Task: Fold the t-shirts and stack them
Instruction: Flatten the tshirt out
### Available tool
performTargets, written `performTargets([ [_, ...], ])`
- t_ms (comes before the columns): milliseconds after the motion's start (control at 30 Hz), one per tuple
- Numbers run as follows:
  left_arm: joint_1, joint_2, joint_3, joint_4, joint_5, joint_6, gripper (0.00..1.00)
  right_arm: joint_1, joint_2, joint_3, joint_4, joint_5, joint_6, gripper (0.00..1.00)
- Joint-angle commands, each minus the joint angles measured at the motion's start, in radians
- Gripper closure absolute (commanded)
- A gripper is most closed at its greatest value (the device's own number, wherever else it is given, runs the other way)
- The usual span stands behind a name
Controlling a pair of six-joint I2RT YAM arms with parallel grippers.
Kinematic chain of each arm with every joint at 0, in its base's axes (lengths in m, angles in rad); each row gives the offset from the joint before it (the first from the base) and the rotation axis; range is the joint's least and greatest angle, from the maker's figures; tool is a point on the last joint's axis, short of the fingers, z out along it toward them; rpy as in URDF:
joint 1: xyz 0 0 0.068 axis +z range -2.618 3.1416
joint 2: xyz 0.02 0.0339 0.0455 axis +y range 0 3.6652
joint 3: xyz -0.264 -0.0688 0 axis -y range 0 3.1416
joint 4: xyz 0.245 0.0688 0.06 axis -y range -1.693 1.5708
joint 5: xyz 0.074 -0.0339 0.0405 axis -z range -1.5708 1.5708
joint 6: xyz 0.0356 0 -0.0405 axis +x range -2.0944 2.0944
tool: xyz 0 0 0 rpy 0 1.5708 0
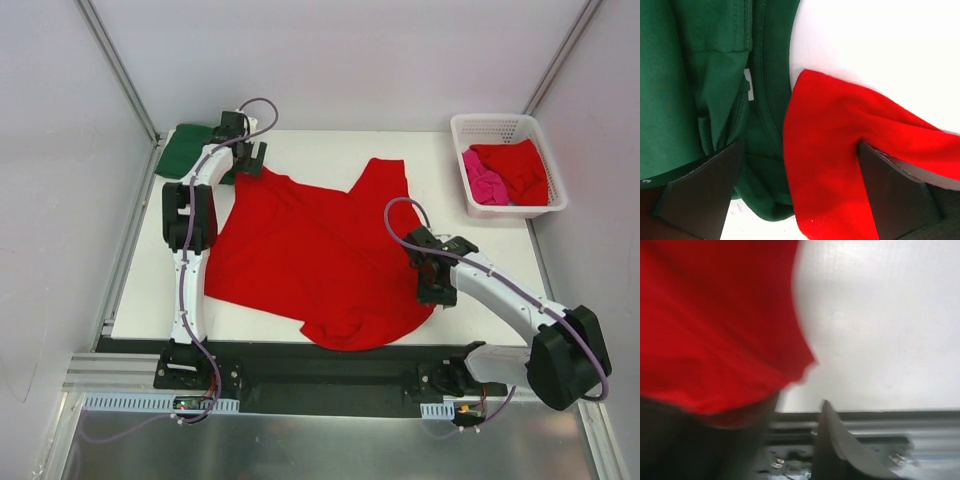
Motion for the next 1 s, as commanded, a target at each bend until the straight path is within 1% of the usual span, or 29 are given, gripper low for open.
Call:
performTargets([
  [0, -0.005, -0.088, -0.028, -0.022, 0.001, -0.022, 0.01, 0.000, -0.089, 0.039, -0.056, 0.020, -0.013, 0.53],
  [133, -0.005, -0.202, -0.126, -0.022, 0.030, -0.054, 0.01, 0.010, -0.163, 0.059, -0.048, 0.040, -0.009, 0.46],
  [200, -0.005, -0.272, -0.161, -0.022, 0.045, -0.075, 0.01, 0.017, -0.195, 0.068, -0.045, 0.053, -0.006, 0.45],
  [233, -0.005, -0.298, -0.202, -0.022, 0.045, -0.082, 0.00, 0.026, -0.230, 0.071, -0.025, 0.052, -0.013, 0.45],
  [300, -0.005, -0.387, -0.252, -0.022, 0.093, -0.112, 0.01, 0.033, -0.261, 0.068, 0.006, 0.020, -0.042, 0.44],
  [367, -0.005, -0.447, -0.324, -0.022, 0.117, -0.152, 0.01, 0.043, -0.281, 0.059, 0.059, -0.064, -0.092, 0.44],
  [400, -0.005, -0.508, -0.350, -0.022, 0.158, -0.161, 0.01, 0.048, -0.281, 0.054, 0.079, -0.098, -0.105, 0.44],
  [433, -0.005, -0.536, -0.402, -0.022, 0.185, -0.172, 0.01, 0.057, -0.279, 0.050, 0.114, -0.176, -0.130, 0.44],
  [467, -0.005, -0.562, -0.425, -0.021, 0.217, -0.178, 0.00, 0.062, -0.272, 0.033, 0.135, -0.215, -0.135, 0.43],
  [500, -0.008, -0.609, -0.453, -0.022, 0.278, -0.180, 0.01, 0.066, -0.266, 0.024, 0.154, -0.253, -0.138, 0.43],
  [533, -0.013, -0.634, -0.511, -0.022, 0.297, -0.219, 0.01, 0.076, -0.259, 0.012, 0.196, -0.319, -0.136, 0.43],
  [600, -0.048, -0.686, -0.572, -0.012, 0.323, -0.255, 0.01, 0.086, -0.238, -0.022, 0.239, -0.398, -0.124, 0.44],
  [667, -0.094, -0.705, -0.655, -0.001, 0.317, -0.269, 0.01, 0.099, -0.220, -0.036, 0.277, -0.419, -0.110, 0.45],
  [700, -0.149, -0.702, -0.677, 0.001, 0.314, -0.275, 0.01, 0.100, -0.186, -0.041, 0.286, -0.436, -0.112, 0.45],
  [733, -0.175, -0.697, -0.703, -0.001, 0.317, -0.284, 0.01, 0.108, -0.172, -0.038, 0.297, -0.445, -0.113, 0.45],
  [767, -0.201, -0.691, -0.715, 0.001, 0.323, -0.316, 0.01, 0.114, -0.151, -0.036, 0.303, -0.453, -0.118, 0.45],
  [800, -0.259, -0.679, -0.726, 0.002, 0.326, -0.338, 0.01, 0.122, -0.120, -0.030, 0.316, -0.475, -0.122, 0.45],
  [933, -0.381, -0.612, -0.749, 0.013, 0.315, -0.387, 0.01, 0.145, -0.031, 0.001, 0.371, -0.506, -0.125, 0.46],
  [967, -0.392, -0.599, -0.750, 0.016, 0.320, -0.398, 0.01, 0.148, -0.013, 0.008, 0.369, -0.509, -0.124, 0.46],
])
